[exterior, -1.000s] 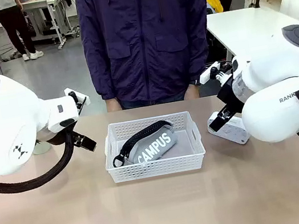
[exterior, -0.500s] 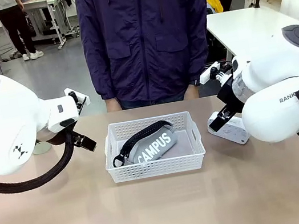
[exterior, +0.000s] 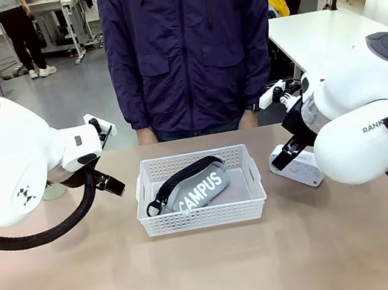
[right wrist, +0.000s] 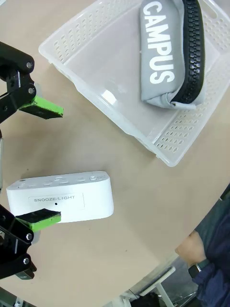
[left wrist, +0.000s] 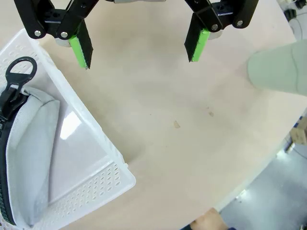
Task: Efficiently arrange items inside the basket to fit them all.
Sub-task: Pick up the Digital clock and place it inside the Organizing basket.
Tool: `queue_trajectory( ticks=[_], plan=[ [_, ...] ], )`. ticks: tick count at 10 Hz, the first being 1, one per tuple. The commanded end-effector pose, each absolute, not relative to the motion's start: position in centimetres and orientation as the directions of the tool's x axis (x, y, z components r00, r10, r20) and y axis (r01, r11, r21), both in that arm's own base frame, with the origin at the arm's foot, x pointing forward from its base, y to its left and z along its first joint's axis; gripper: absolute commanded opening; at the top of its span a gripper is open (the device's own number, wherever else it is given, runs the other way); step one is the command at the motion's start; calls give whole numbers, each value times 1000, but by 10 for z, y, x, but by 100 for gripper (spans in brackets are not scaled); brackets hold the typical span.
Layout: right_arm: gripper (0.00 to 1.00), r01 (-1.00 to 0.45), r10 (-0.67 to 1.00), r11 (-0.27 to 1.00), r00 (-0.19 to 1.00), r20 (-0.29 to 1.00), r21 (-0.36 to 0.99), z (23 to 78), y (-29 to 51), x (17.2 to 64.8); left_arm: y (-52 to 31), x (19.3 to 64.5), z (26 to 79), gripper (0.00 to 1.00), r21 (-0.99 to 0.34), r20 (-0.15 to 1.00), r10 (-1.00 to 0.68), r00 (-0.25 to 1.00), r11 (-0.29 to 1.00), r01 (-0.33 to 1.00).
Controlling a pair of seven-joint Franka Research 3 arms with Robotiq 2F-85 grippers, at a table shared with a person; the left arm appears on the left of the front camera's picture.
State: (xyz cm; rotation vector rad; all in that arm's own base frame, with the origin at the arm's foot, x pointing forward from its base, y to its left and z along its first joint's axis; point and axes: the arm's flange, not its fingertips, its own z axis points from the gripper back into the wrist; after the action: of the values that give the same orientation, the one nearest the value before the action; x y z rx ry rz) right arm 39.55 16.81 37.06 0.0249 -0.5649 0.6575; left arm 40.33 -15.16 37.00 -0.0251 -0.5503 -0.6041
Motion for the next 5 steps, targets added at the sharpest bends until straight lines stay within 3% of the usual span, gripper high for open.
queue_trajectory(
  ticks=[1, 3, 5],
  plan=[
    [100, -584, 571, 797, 647, 505, -152, 371, 168, 395, -152, 403, 370, 100, 135, 498, -533, 684, 827, 546],
    [100, -585, 572, 797, 647, 504, -152, 371, 168, 395, -152, 403, 370, 100, 135, 498, -532, 684, 827, 546],
    [100, -600, 528, 800, 704, 474, 0, 386, 149, 380, -140, 382, 384, 100, 54, 436, -541, 719, 813, 580]
  ],
)
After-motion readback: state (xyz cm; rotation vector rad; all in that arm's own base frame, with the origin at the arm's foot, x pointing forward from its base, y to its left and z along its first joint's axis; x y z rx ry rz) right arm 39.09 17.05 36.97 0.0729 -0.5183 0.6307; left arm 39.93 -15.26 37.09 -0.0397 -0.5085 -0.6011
